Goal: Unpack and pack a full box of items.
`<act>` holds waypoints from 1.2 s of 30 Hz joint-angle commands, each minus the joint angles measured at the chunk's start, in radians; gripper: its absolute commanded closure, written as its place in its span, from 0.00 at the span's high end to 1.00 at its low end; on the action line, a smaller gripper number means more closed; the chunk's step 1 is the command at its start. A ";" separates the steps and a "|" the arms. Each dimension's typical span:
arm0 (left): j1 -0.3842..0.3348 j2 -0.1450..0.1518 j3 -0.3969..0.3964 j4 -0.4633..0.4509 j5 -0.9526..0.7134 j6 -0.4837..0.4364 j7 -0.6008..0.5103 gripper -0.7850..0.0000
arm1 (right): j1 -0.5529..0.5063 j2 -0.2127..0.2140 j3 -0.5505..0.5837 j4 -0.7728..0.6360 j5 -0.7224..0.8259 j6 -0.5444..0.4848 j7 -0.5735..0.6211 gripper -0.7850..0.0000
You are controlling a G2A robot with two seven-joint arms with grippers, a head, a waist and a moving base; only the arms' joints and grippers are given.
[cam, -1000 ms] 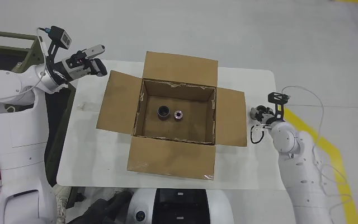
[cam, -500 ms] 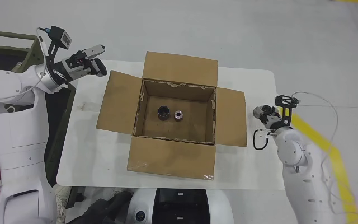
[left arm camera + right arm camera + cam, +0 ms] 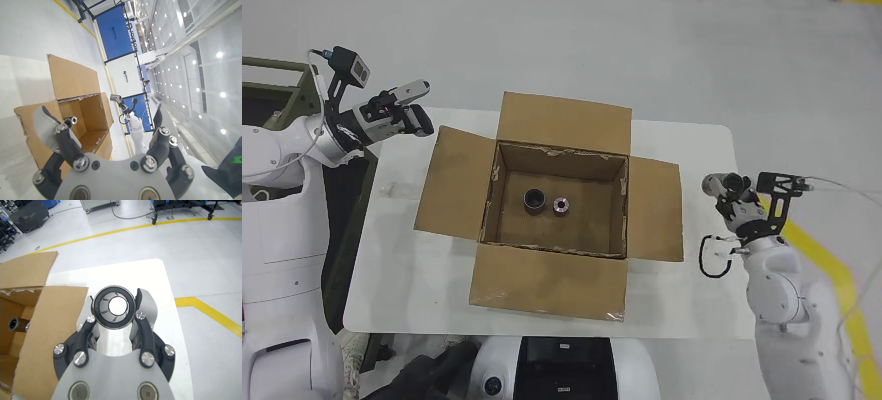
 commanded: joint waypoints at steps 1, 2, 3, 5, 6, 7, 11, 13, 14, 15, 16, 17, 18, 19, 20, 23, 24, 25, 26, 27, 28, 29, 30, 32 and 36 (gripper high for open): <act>0.000 0.000 0.000 0.000 0.000 0.000 0.000 1.00 | -0.014 0.000 -0.013 -0.044 -0.023 -0.011 -0.021 0.00; 0.000 0.000 0.000 0.000 0.000 0.000 0.000 1.00 | -0.021 -0.001 -0.024 -0.064 -0.033 -0.015 -0.032 0.00; 0.000 0.000 0.000 0.000 0.000 0.000 0.000 1.00 | -0.025 -0.001 -0.032 -0.076 -0.039 -0.018 -0.039 0.00; 0.000 0.000 0.000 0.000 0.000 0.000 0.000 1.00 | -0.034 -0.002 -0.054 -0.108 -0.058 -0.028 -0.057 0.00; 0.000 0.000 0.000 0.000 0.000 0.000 0.000 1.00 | -0.038 -0.002 -0.071 -0.128 -0.070 -0.037 -0.064 0.00; 0.000 0.000 0.000 0.000 0.000 0.000 0.000 1.00 | -0.040 -0.002 -0.083 -0.141 -0.081 -0.045 -0.067 0.00; 0.000 0.000 0.000 0.000 0.000 0.000 0.000 1.00 | -0.027 -0.002 -0.140 -0.169 -0.118 -0.083 -0.048 0.00; 0.000 0.000 0.000 0.000 0.000 0.000 0.000 1.00 | -0.014 -0.002 -0.170 -0.169 -0.123 -0.105 -0.032 0.00; 0.000 0.000 0.000 0.000 0.000 0.000 0.000 1.00 | 0.000 -0.002 -0.191 -0.164 -0.129 -0.111 -0.020 0.00; 0.000 0.000 0.000 0.000 0.000 0.000 0.000 1.00 | 0.007 -0.003 -0.203 -0.161 -0.129 -0.118 -0.012 0.00; 0.000 0.000 0.000 0.000 0.000 0.000 0.000 1.00 | 0.019 -0.003 -0.218 -0.154 -0.131 -0.120 -0.004 0.00; 0.000 0.000 0.000 0.000 0.000 0.000 0.000 1.00 | 0.029 -0.004 -0.233 -0.148 -0.135 -0.120 0.004 0.00; 0.000 0.000 0.000 0.000 0.000 0.000 0.000 1.00 | 0.040 -0.005 -0.250 -0.142 -0.137 -0.127 0.013 0.00; 0.000 0.000 0.000 0.000 0.000 0.000 0.000 1.00 | 0.050 -0.006 -0.264 -0.135 -0.140 -0.131 0.022 0.00; 0.000 0.000 0.000 0.000 0.000 0.000 0.000 1.00 | 0.059 -0.006 -0.279 -0.128 -0.145 -0.135 0.031 0.00; 0.000 0.000 0.000 0.000 0.000 0.000 0.000 1.00 | 0.084 -0.008 -0.321 -0.112 -0.159 -0.150 0.059 0.00; 0.000 0.000 0.000 0.000 0.000 0.000 0.000 1.00 | 0.088 -0.008 -0.328 -0.110 -0.161 -0.153 0.064 0.00; 0.000 0.000 0.000 0.000 0.000 0.000 0.000 1.00 | 0.094 -0.008 -0.339 -0.107 -0.164 -0.159 0.071 0.00; 0.000 0.000 0.000 0.000 0.000 0.000 0.000 1.00 | 0.100 -0.009 -0.354 -0.104 -0.170 -0.168 0.080 0.00; 0.000 0.000 0.000 0.000 0.000 0.000 0.000 1.00 | 0.104 -0.009 -0.363 -0.102 -0.176 -0.173 0.086 0.00; 0.000 0.000 0.000 0.000 0.000 0.000 0.000 1.00 | 0.110 -0.009 -0.374 -0.100 -0.184 -0.179 0.094 0.00; 0.000 0.000 0.000 0.000 0.000 0.000 0.000 1.00 | 0.119 -0.009 -0.387 -0.096 -0.185 -0.185 0.103 0.00; 0.000 0.000 0.000 0.000 0.000 0.000 0.000 1.00 | 0.124 -0.010 -0.392 -0.093 -0.186 -0.187 0.109 0.00; 0.000 0.000 0.000 0.000 0.000 0.000 0.000 1.00 | 0.139 -0.010 -0.407 -0.087 -0.189 -0.194 0.126 0.00; 0.000 0.000 0.000 0.000 0.000 0.000 0.000 1.00 | 0.187 -0.014 -0.449 -0.064 -0.204 -0.197 0.191 0.00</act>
